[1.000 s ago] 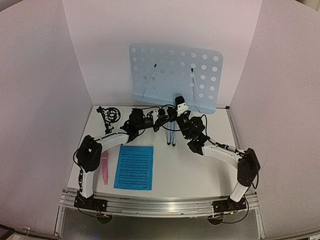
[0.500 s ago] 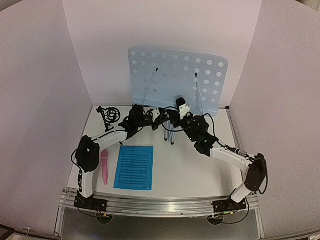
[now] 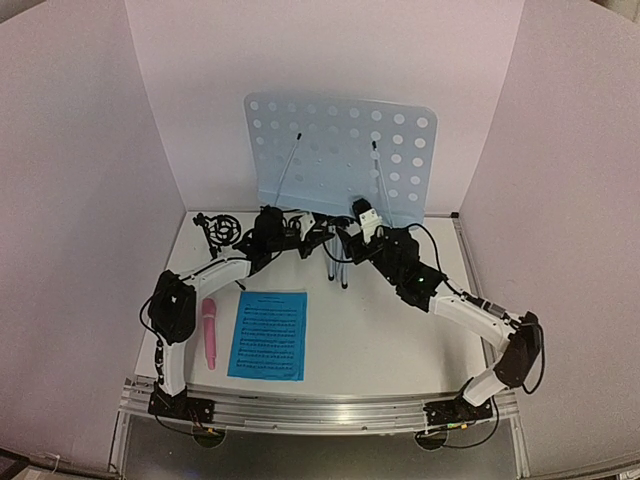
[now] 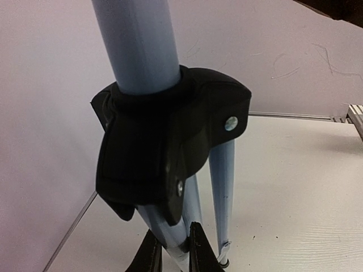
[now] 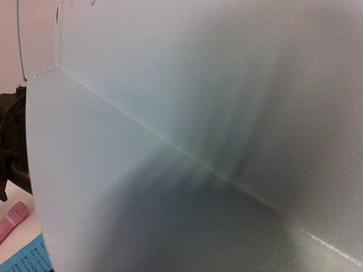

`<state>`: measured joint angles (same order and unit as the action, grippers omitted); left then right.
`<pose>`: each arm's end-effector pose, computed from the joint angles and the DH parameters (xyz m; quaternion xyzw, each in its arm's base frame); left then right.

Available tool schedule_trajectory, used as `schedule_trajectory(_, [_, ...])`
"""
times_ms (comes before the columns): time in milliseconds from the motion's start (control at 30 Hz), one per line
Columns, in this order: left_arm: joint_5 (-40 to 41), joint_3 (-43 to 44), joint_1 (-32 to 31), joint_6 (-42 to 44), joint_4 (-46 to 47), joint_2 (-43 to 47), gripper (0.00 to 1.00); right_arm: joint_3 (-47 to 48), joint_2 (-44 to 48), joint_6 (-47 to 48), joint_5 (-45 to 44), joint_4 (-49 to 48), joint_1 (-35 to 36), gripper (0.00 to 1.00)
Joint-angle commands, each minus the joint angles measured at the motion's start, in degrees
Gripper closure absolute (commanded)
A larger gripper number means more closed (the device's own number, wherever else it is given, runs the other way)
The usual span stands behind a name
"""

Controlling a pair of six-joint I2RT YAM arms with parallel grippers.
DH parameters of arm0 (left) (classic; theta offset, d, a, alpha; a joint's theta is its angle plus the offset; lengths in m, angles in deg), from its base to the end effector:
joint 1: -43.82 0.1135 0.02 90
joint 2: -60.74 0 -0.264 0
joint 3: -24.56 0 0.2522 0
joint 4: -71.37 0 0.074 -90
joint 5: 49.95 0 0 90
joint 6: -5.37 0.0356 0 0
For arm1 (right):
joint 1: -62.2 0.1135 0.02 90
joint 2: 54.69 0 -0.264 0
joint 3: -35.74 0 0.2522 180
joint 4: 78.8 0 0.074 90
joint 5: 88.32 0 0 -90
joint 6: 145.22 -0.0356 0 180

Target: Set up the instrument practice props

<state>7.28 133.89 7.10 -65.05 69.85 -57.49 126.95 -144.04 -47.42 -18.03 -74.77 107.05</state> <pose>0.3863 -0.3122 0.2883 0.5070 0.5648 -0.3058 0.5748 0.2754 0.2570 0.3816 -0.2083 0.6888 0.1002 0.6871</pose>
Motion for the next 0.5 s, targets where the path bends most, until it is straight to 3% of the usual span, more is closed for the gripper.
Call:
schedule_trajectory(0, [2.8,2.7,0.8,4.0,0.8,3.8,1.0,-2.0,4.0,-3.3,2.2,3.7,-2.2,0.29])
schedule_trajectory(233, [0.5,6.5,0.9,3.3,-3.6,3.4,1.0,-2.6,0.2,-5.4,12.1,3.6,-5.0,0.33])
schedule_trajectory(467, [0.4,5.0,1.1,-3.4,-4.1,3.8,1.0,-2.1,-2.0,-5.6,15.0,3.6,-5.1,0.34])
